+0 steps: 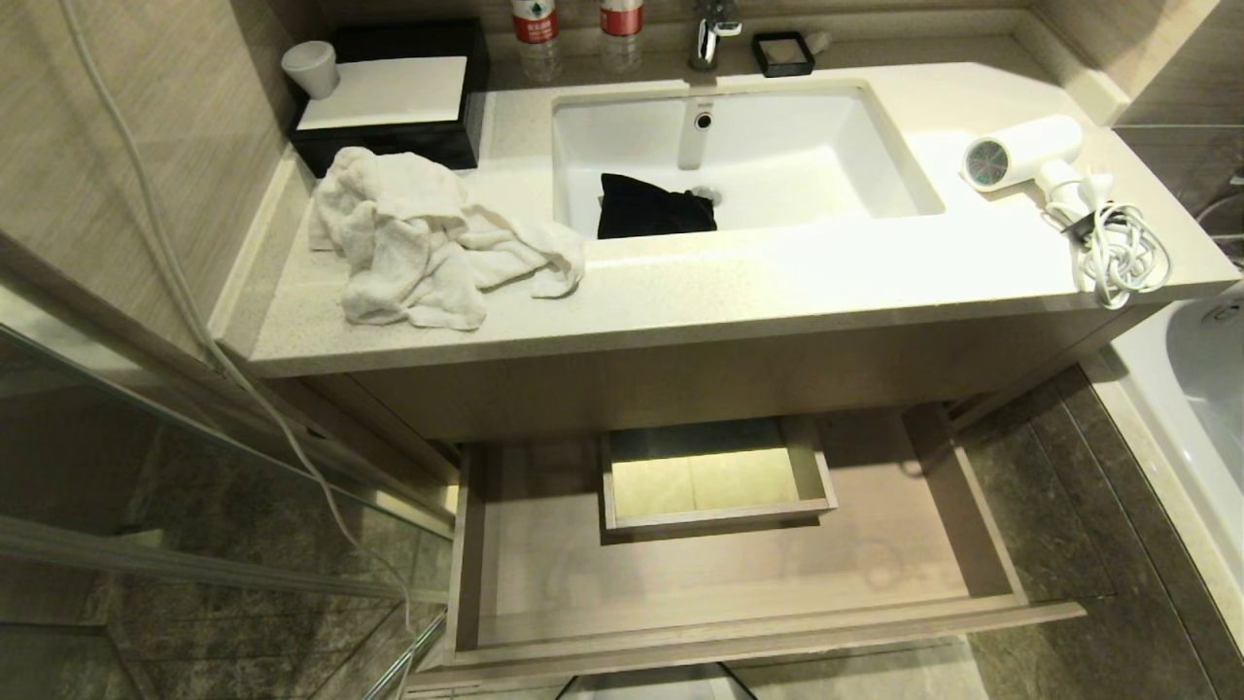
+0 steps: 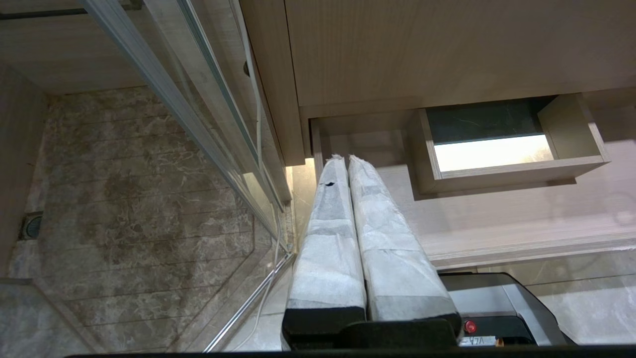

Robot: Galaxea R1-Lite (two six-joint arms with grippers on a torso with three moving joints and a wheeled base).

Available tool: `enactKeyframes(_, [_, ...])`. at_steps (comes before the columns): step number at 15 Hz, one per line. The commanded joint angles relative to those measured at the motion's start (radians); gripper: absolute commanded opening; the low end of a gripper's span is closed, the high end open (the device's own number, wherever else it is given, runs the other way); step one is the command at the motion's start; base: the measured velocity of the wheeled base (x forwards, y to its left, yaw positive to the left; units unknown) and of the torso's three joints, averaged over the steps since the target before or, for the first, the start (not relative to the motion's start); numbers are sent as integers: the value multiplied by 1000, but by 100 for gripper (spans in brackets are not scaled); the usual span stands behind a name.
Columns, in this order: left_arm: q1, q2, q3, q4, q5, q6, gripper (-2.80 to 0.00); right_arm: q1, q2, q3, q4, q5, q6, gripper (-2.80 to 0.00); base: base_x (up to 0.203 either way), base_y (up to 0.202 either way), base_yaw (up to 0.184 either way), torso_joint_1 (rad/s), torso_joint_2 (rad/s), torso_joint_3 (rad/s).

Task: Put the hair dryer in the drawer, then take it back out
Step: Pick up the hairdryer

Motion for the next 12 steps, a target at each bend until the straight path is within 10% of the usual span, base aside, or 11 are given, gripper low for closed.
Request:
enactKeyframes(1, [0,0,2,0,0,0,-280,0,0,2,-1,0,4,-280,0,0,0,0,0,0])
enactKeyframes(12, [0,0,2,0,0,0,-280,0,0,2,-1,-2,4,-280,0,0,0,0,0,0])
